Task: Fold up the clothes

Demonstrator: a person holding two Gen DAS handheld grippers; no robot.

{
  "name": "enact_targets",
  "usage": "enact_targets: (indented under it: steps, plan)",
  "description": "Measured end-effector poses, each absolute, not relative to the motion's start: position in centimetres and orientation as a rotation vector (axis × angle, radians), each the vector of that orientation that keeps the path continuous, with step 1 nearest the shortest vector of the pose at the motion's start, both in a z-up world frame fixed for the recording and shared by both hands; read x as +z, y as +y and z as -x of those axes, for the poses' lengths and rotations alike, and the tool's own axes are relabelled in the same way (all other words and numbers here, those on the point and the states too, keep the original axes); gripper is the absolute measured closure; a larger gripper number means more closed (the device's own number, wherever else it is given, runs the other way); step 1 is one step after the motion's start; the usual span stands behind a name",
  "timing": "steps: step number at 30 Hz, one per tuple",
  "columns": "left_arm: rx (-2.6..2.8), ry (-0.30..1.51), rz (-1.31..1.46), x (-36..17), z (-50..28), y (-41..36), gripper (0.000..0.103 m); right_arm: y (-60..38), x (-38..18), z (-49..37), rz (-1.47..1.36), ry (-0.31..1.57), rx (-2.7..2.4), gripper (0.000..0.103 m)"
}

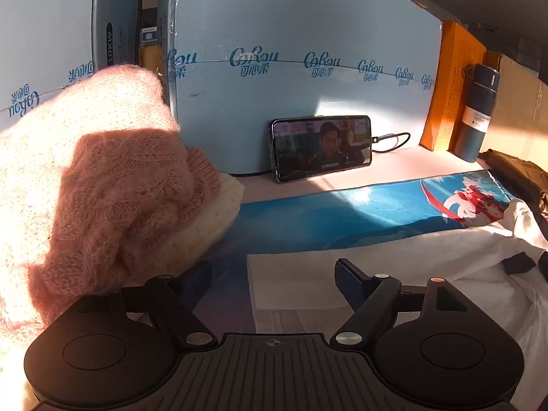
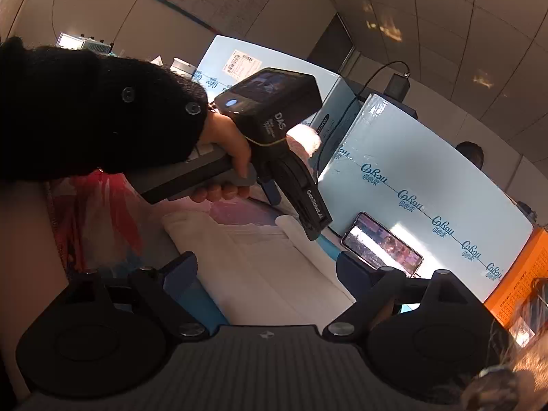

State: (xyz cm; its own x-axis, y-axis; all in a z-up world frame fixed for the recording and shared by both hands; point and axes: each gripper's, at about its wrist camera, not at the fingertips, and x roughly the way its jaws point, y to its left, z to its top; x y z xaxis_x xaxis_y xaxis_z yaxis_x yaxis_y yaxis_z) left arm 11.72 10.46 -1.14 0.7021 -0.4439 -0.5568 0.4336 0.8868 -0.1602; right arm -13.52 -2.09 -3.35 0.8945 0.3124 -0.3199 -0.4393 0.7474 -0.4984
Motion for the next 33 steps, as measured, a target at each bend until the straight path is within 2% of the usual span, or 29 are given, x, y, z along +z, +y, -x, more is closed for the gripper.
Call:
enact_targets:
  steps: [3,5,7,10,11,12,13,14,15,16,18,25,33]
  plan:
    - [-0.478,0.661,-0.015,-2.0,-13.4,9.5,0.023,-0.2,-4.0,12.7,0.65,0.257,0.447,0.021]
    - [-0.474,0.672,-0.025,-2.4,-13.9,9.1,0.023,1.0,-4.4,11.9,0.672,0.285,0.475,0.028]
    - [-0.476,0.66,-0.044,-2.6,-14.0,8.8,0.03,1.9,-4.1,10.6,0.639,0.325,0.486,0.039]
    - [-0.487,0.65,-0.046,-2.6,-14.2,8.6,0.06,2.8,-3.9,8.6,0.59,0.368,0.468,0.039]
    - [-0.499,0.65,-0.041,-2.6,-14.2,8.6,0.074,3.0,-3.8,8.1,0.578,0.379,0.46,0.04]
    - [-0.51,0.649,-0.037,-2.6,-14.2,8.6,0.08,3.2,-3.8,7.6,0.567,0.39,0.46,0.049]
    - [-0.521,0.649,-0.034,-2.6,-14.2,8.6,0.084,3.4,-3.9,7.2,0.556,0.402,0.465,0.063]
    - [-0.531,0.649,-0.036,-2.5,-14.1,8.6,0.09,3.5,-3.9,6.9,0.546,0.412,0.476,0.071]
    - [-0.528,0.637,-0.037,-2.0,-14.0,8.4,0.092,3.5,-3.9,6.8,0.541,0.419,0.484,0.091]
    - [-0.525,0.626,-0.039,-1.5,-13.8,8.3,0.093,3.3,-3.8,6.8,0.53,0.41,0.482,0.094]
    - [-0.518,0.602,-0.042,-0.5,-13.5,8.0,0.096,2.4,-3.2,7.2,0.491,0.362,0.462,0.098]
    - [-0.513,0.504,-0.089,4.0,-12.0,5.4,0.097,-1.8,-0.2,9.8,0.384,0.188,0.37,0.099]
    - [-0.553,0.352,-0.251,11.5,-8.1,-4.8,0.097,-8.3,2.6,13.0,0.229,-0.007,0.256,0.1]
